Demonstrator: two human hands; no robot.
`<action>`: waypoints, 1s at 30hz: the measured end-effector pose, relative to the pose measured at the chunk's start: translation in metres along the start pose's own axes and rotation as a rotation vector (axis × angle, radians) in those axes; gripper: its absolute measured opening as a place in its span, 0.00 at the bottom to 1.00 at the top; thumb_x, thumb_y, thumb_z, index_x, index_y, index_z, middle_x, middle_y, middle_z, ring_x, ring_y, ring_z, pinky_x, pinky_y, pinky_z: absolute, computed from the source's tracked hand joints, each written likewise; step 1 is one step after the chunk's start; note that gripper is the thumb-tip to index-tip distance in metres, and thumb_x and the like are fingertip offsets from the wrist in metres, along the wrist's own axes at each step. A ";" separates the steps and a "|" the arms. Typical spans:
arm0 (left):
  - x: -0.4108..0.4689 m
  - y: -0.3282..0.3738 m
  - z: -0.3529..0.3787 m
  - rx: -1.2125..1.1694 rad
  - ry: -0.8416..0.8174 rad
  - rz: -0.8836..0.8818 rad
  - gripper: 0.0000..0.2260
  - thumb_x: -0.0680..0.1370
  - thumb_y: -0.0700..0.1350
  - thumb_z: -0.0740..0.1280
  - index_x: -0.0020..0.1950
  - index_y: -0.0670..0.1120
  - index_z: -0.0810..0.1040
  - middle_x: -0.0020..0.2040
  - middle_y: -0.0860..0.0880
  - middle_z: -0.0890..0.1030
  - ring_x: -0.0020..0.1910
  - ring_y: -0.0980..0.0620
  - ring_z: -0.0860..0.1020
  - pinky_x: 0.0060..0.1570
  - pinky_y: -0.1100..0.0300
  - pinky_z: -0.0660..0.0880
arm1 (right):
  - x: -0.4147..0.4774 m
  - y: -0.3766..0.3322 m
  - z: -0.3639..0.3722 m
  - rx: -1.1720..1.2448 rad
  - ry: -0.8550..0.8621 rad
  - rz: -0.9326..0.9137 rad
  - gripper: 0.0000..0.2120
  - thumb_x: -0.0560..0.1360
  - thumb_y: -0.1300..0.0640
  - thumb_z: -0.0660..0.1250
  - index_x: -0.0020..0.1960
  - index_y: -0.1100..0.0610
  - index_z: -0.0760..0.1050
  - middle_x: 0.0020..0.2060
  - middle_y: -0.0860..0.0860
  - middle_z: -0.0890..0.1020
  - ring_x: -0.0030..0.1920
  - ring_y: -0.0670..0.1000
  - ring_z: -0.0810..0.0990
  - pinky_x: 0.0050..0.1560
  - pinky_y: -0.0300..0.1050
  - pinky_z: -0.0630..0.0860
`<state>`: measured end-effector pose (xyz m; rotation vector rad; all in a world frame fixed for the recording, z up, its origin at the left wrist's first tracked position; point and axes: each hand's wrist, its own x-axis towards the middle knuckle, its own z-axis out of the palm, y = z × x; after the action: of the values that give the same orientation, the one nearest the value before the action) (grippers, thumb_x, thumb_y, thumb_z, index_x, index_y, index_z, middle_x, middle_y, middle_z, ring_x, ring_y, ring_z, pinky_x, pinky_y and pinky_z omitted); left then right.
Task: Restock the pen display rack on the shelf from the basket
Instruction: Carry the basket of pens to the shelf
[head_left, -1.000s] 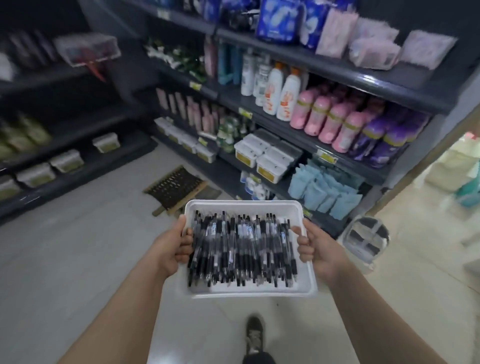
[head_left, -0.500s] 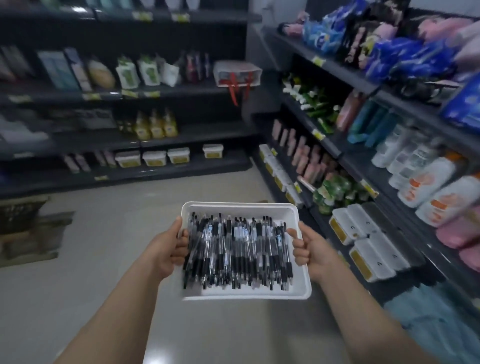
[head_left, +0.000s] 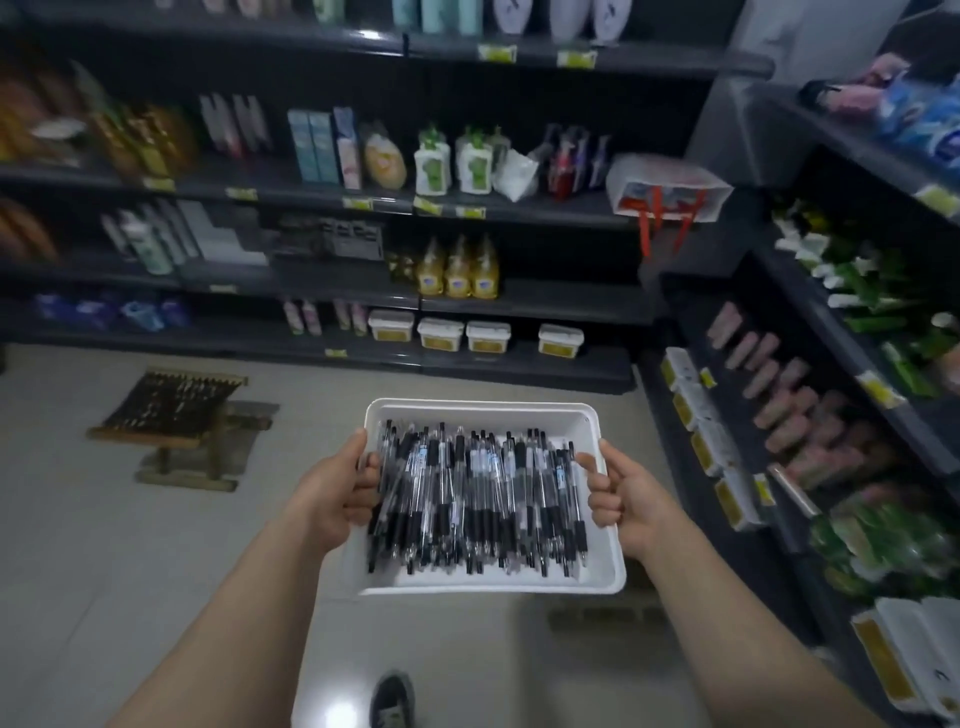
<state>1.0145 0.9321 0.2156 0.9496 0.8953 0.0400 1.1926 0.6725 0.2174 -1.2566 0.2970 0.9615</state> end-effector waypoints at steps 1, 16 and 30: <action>0.010 0.016 -0.010 -0.004 0.008 -0.003 0.20 0.82 0.59 0.53 0.36 0.48 0.66 0.24 0.55 0.59 0.18 0.58 0.55 0.17 0.70 0.51 | 0.014 -0.006 0.017 -0.003 -0.008 0.005 0.15 0.77 0.46 0.64 0.50 0.58 0.77 0.24 0.46 0.67 0.19 0.42 0.61 0.16 0.32 0.58; 0.132 0.193 -0.142 -0.070 0.197 0.029 0.20 0.81 0.60 0.56 0.35 0.49 0.67 0.24 0.55 0.61 0.20 0.58 0.56 0.18 0.67 0.52 | 0.192 -0.077 0.243 -0.090 -0.118 0.083 0.14 0.78 0.46 0.62 0.46 0.58 0.76 0.21 0.45 0.67 0.17 0.42 0.60 0.14 0.32 0.56; 0.277 0.322 -0.203 -0.238 0.310 0.071 0.20 0.81 0.60 0.56 0.35 0.49 0.68 0.27 0.54 0.62 0.20 0.57 0.56 0.18 0.68 0.53 | 0.380 -0.175 0.401 -0.261 -0.222 0.123 0.14 0.77 0.46 0.63 0.46 0.57 0.76 0.22 0.46 0.67 0.18 0.42 0.60 0.15 0.33 0.56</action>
<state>1.1663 1.3780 0.2144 0.7623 1.1145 0.3553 1.4287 1.2020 0.2133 -1.3644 0.0760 1.2647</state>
